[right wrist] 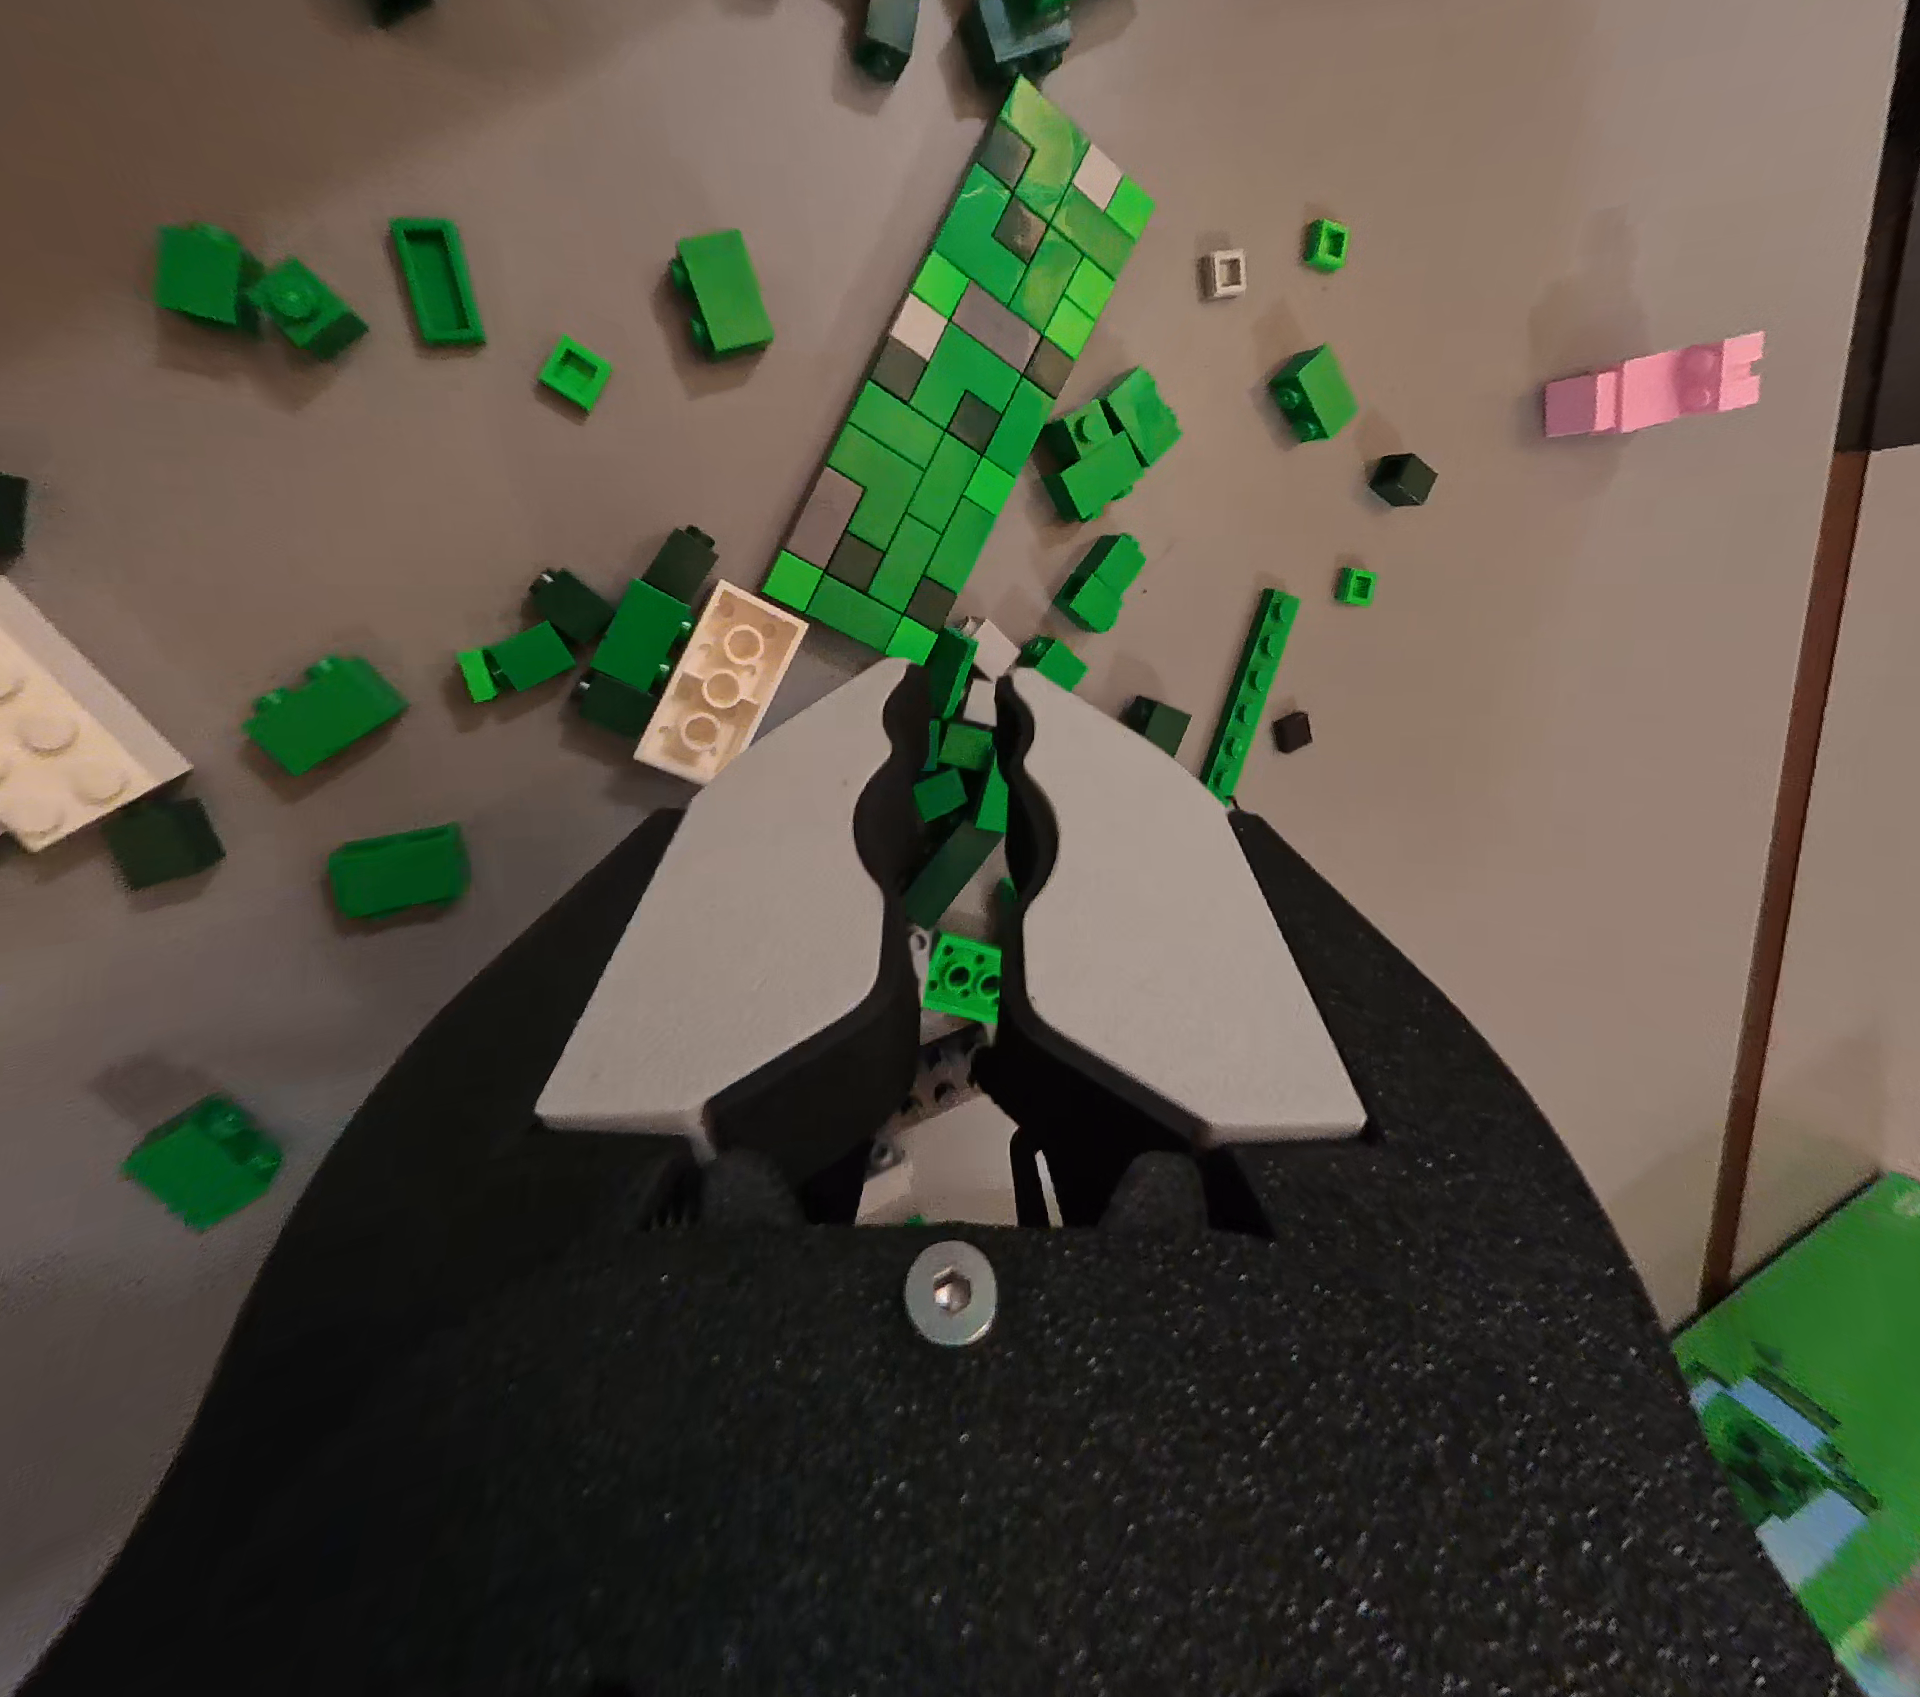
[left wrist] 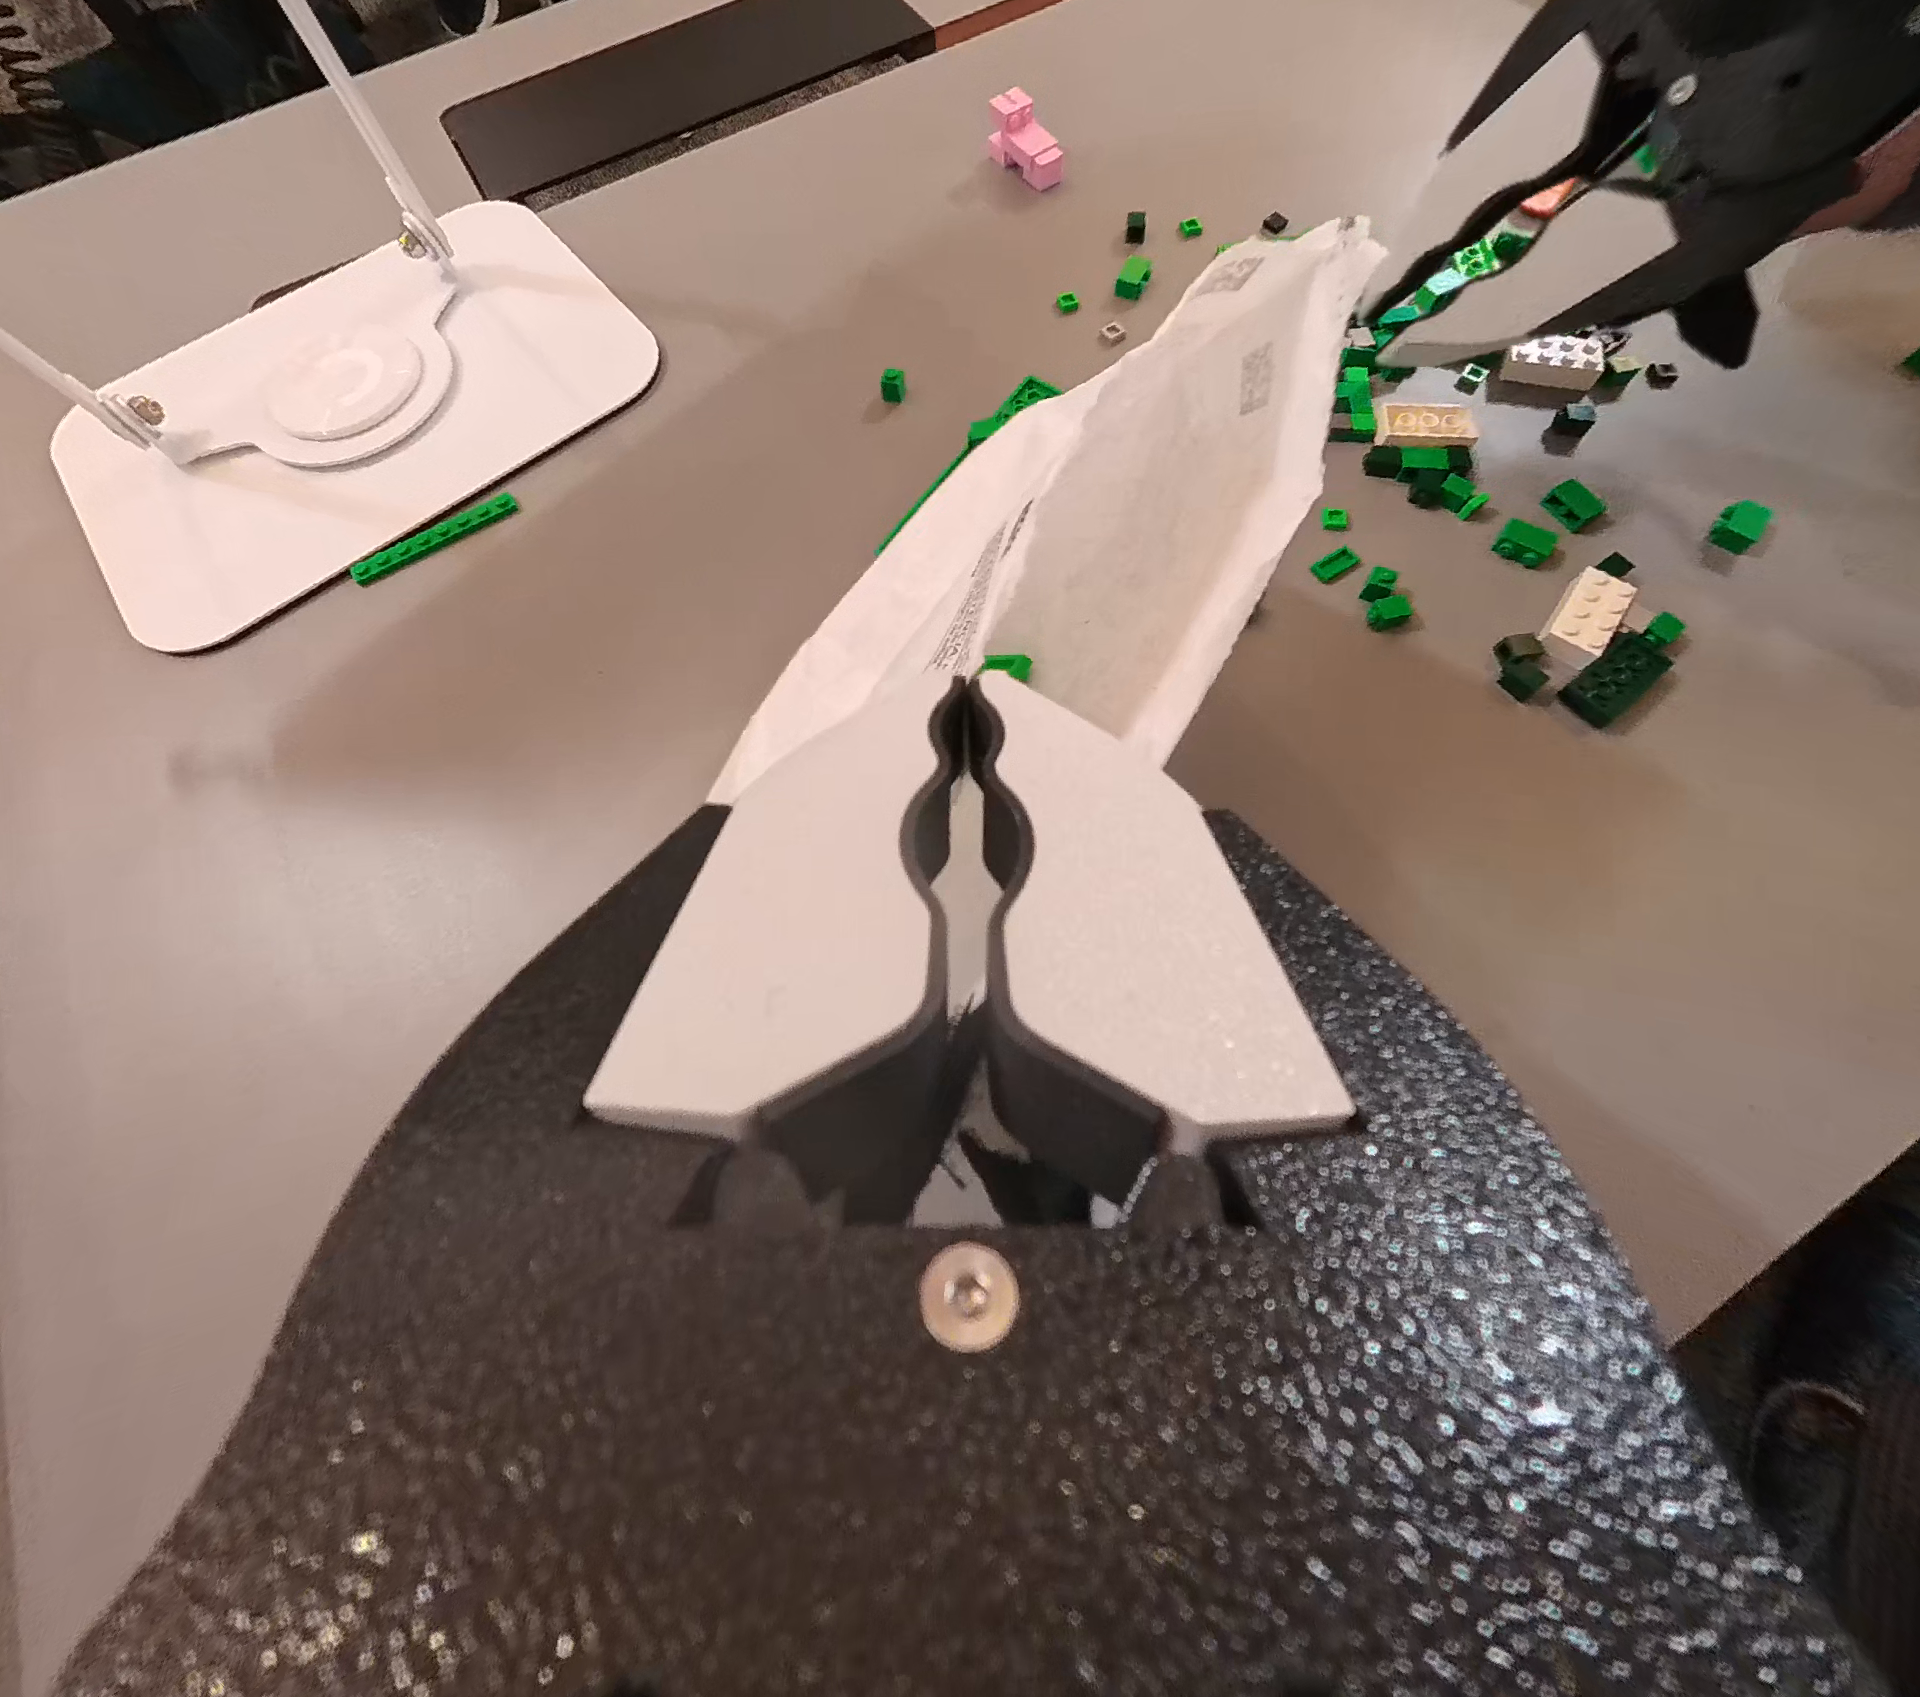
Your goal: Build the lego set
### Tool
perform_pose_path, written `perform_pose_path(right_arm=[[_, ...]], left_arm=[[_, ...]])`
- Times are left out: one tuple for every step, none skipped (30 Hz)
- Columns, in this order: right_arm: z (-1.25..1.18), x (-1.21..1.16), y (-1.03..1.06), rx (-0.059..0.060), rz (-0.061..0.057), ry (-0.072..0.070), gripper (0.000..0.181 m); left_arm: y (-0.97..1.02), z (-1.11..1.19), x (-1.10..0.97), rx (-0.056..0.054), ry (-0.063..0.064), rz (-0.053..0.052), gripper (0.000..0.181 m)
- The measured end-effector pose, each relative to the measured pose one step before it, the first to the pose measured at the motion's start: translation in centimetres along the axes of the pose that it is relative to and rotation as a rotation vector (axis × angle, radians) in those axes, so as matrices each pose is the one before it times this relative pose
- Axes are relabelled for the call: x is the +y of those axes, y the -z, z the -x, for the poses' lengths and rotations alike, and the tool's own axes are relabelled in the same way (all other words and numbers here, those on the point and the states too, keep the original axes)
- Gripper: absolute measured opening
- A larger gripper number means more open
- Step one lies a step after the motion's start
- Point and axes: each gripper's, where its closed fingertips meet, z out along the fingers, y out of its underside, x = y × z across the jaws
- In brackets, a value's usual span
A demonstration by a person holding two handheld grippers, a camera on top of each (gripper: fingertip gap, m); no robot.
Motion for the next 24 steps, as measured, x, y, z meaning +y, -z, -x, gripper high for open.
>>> perform_pose_path(right_arm=[[-0.036, -0.009, -0.233, -0.0038, 0.0027, -0.0023, 0.012], [-0.052, 0.002, -0.171, -0.0056, 0.0022, -0.0045, 0.012], [-0.020, 0.019, -0.119, -0.0068, 0.0024, -0.0033, 0.012], [-0.004, 0.011, -0.065, -0.0071, 0.0030, -0.0018, 0.012], [-0.018, 0.013, 0.002, -0.0057, 0.0033, 0.0002, 0.012], [0.010, 0.114, -0.007, -0.0056, 0.0101, 0.0021, 0.011], [0.002, 0.136, -0.012, -0.0030, 0.0114, 0.0049, 0.011], [0.001, 0.154, -0.035, -0.0008, 0.0114, 0.0069, 0.010], [0.043, 0.141, -0.075, -0.0020, 0.0104, 0.0076, 0.009], [-0.002, -0.044, -0.028, 0.0039, -0.0029, 0.0082, 0.008], [0.019, -0.049, 0.003, 0.0023, -0.0033, 0.0083, 0.008], [0.033, -0.023, 0.003, 0.0003, -0.0015, 0.0044, 0.008], [0.066, -0.058, 0.022, -0.0013, -0.0048, 0.0053, 0.007], [0.082, -0.076, 0.027, -0.0025, -0.0058, 0.0063, 0.006], [0.069, -0.102, 0.052, -0.0018, -0.0069, 0.0081, 0.003], [0.053, -0.159, 0.065, 0.0011, -0.0116, 0.0089, 0.000], [0.030, -0.062, 0.029, 0.0035, -0.0052, 0.0087, 0.000], [-0.019, 0.045, 0.039, 0.0077, 0.0007, 0.0086, 0.000], [-0.042, 0.004, 0.061, 0.0087, -0.0036, 0.0064, 0.000], [-0.030, -0.062, 0.117, 0.0067, -0.0088, 0.0008, 0.000], [0.003, -0.107, 0.132, 0.0022, -0.0121, -0.0024, 0.000], [-0.038, -0.121, 0.174, 0.0041, -0.0139, -0.0026, 0.000], [-0.104, -0.176, 0.228, 0.0092, -0.0152, -0.0008, 0.000], [-0.101, -0.230, 0.303, 0.0102, -0.0156, 0.0006, 0.000]], left_arm=[[0.038, -0.008, -0.041, -0.0002, -0.0006, -0.0020, 0.000], [0.036, -0.007, -0.031, -0.0001, 0.0003, -0.0021, 0.000], [0.022, -0.011, -0.038, 0.0007, 0.0004, -0.0019, 0.000], [0.007, -0.012, -0.015, 0.0006, 0.0000, -0.0009, 0.000], [-0.001, -0.006, -0.002, 0.0006, -0.0003, -0.0002, 0.000], [-0.032, -0.020, 0.006, 0.0022, 0.0004, 0.0002, 0.000], [-0.034, -0.020, 0.004, 0.0021, 0.0007, 0.0000, 0.000], [-0.026, -0.019, 0.011, 0.0013, 0.0001, 0.0005, 0.000], [-0.040, -0.016, 0.018, 0.0009, -0.0002, 0.0009, 0.000], [-0.021, -0.001, 0.016, 0.0006, 0.0000, 0.0007, 0.000], [-0.013, -0.025, 0.007, 0.0015, 0.0001, 0.0005, 0.000], [0.000, 0.000, 0.000, 0.0000, -0.0001, 0.0000, 0.000], [0.004, 0.006, -0.002, -0.0007, -0.0003, -0.0005, 0.000], [0.003, 0.001, 0.002, 0.0004, 0.0004, -0.0001, 0.000], [0.014, 0.005, -0.005, -0.0002, 0.0005, -0.0003, 0.000], [0.009, 0.013, -0.006, -0.0001, -0.0002, 0.0000, 0.000], [0.008, 0.005, 0.002, -0.0002, 0.0003, -0.0004, 0.000], [0.015, 0.002, -0.007, 0.0007, 0.0005, -0.0007, 0.000], [0.012, 0.007, -0.004, 0.0004, 0.0009, -0.0001, 0.000], [0.011, 0.010, 0.004, -0.0001, 0.0005, -0.0005, 0.000], [0.006, 0.013, 0.004, 0.0001, 0.0006, -0.0001, 0.000], [0.009, 0.008, -0.006, -0.0001, 0.0004, 0.0000, 0.000], [0.008, 0.014, -0.014, -0.0013, 0.0000, -0.0008, 0.000], [0.002, -0.010, 0.004, 0.0006, 0.0003, 0.0003, 0.000]])
